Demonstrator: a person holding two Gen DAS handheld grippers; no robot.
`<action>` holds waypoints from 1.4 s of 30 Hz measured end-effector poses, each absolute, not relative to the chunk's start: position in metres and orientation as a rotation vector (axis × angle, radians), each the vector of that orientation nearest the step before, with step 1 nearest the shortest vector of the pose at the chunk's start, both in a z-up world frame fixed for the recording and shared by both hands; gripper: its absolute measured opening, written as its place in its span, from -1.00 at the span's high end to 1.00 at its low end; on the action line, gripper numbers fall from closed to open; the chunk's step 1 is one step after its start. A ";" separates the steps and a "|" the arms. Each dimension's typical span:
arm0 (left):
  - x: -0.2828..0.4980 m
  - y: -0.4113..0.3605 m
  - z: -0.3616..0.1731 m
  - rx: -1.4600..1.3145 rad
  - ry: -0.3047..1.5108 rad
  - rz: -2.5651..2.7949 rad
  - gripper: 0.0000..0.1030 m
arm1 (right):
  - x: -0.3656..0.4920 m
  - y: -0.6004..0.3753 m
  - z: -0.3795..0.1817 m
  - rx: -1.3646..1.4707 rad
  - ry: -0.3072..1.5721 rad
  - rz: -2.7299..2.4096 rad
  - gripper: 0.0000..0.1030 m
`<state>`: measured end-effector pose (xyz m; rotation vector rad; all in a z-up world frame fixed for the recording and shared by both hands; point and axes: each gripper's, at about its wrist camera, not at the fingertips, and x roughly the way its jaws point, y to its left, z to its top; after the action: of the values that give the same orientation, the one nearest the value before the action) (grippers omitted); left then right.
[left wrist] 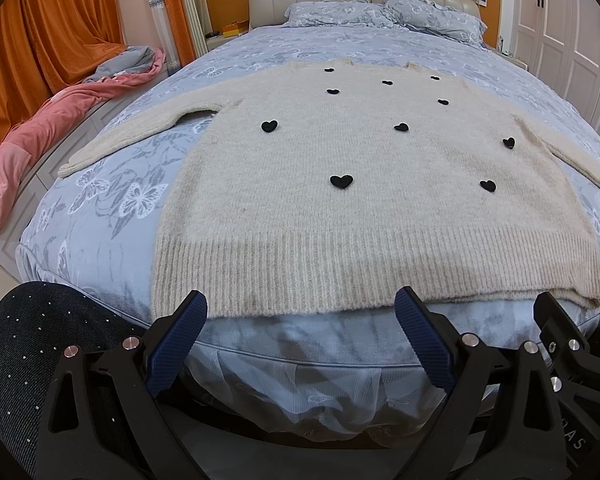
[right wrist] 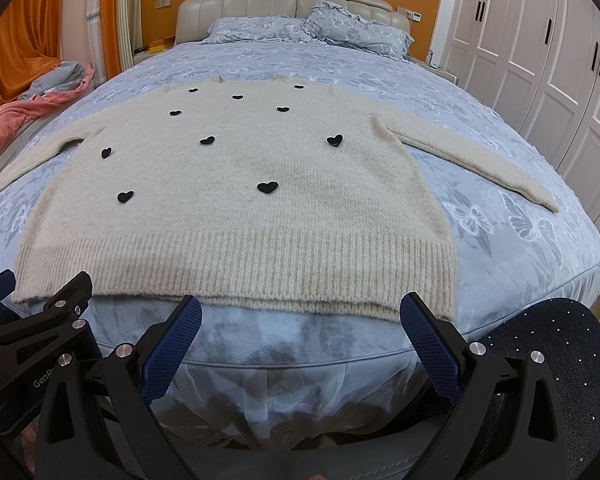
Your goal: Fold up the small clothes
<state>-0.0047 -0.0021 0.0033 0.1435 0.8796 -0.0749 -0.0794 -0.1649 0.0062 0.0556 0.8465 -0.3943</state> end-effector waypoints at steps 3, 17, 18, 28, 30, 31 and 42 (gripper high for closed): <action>-0.005 -0.002 0.003 0.144 0.880 -0.075 -0.80 | -0.080 -0.164 0.008 0.056 0.847 -0.395 -0.90; -0.005 -0.001 0.003 0.144 0.881 -0.075 -0.80 | -0.082 -0.164 0.006 0.055 0.850 -0.395 -0.90; -0.005 -0.002 0.003 0.145 0.881 -0.075 -0.80 | -0.082 -0.164 0.006 0.055 0.850 -0.395 -0.90; -0.001 0.016 0.001 0.057 0.926 -0.092 -0.85 | -0.080 -0.192 0.004 0.206 0.883 -0.332 -0.90; 0.003 0.024 0.002 0.017 0.946 -0.086 -0.85 | -0.080 -0.218 0.009 0.308 0.875 -0.349 -0.90; 0.004 0.027 0.002 -0.002 0.954 -0.083 -0.85 | -0.080 -0.229 0.013 0.349 0.867 -0.364 -0.90; 0.032 0.060 0.012 -0.155 1.012 -0.012 -0.85 | -0.052 -0.519 0.025 0.746 0.750 -0.733 -0.87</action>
<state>0.0317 0.0605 0.0120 -0.1553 1.0122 -0.0122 -0.0523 -0.5192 0.0250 0.7462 0.7504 -0.7332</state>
